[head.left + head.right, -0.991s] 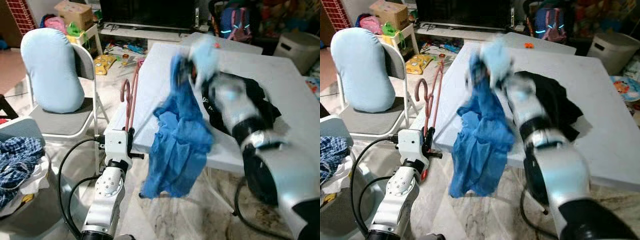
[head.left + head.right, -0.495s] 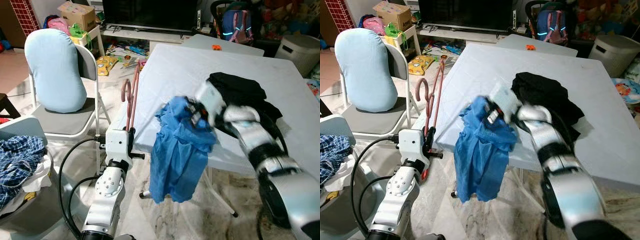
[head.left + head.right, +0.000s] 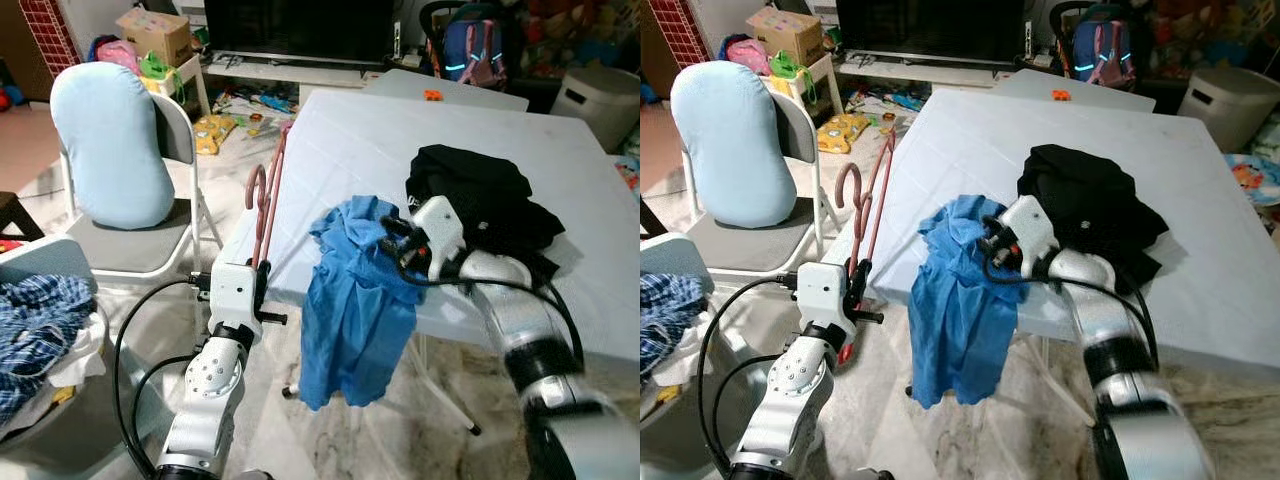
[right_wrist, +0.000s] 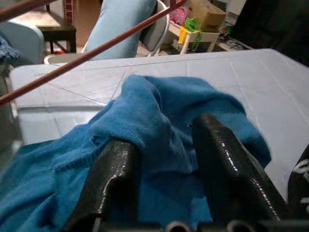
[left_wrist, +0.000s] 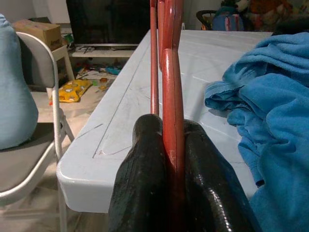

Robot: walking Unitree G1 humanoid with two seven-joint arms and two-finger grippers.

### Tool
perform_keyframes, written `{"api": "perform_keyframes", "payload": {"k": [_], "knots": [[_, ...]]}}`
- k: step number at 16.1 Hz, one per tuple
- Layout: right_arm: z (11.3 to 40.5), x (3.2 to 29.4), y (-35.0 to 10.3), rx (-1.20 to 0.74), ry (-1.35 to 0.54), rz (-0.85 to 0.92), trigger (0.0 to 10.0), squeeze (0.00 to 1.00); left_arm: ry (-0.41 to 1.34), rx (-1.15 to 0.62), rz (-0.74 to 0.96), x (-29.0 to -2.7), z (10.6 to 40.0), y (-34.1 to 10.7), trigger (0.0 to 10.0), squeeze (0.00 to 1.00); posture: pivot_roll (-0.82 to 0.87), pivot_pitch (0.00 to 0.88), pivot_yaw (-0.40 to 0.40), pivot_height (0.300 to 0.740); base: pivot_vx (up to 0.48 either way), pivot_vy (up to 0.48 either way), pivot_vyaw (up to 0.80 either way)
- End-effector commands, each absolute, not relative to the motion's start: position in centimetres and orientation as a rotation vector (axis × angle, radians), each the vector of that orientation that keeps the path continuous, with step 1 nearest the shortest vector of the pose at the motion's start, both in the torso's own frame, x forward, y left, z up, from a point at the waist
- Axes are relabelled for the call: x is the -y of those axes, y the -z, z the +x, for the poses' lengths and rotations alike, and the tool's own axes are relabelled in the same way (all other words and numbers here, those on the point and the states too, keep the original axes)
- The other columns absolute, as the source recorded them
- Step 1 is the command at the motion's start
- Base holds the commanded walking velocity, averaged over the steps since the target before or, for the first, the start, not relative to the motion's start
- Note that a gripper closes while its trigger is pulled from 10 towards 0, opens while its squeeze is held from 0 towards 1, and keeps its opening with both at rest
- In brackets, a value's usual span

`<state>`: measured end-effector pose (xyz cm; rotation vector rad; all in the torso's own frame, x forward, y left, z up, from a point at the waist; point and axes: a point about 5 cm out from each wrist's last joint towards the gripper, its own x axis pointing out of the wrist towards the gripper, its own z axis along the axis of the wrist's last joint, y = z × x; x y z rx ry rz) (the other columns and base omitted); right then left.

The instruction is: Hang hanger

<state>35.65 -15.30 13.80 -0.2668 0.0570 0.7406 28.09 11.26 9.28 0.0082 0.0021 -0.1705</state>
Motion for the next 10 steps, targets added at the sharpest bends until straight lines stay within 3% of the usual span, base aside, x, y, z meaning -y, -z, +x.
{"api": "perform_keyframes", "payload": {"k": [1,10], "knots": [[35.5,15.7,-14.7,-0.046,-0.723,-0.235,10.0,1.0,0.198,-0.005,0.012,-10.9,28.3,-9.4,10.0,0.0,-0.03,0.004,0.032,0.74,0.0,0.0,0.0],[32.4,15.8,-13.8,-0.231,-0.837,-0.208,10.0,1.0,0.213,-0.007,0.013,-10.9,28.6,-9.4,10.0,0.0,-0.04,0.0,0.041,0.74,0.0,0.0,0.0]]}}
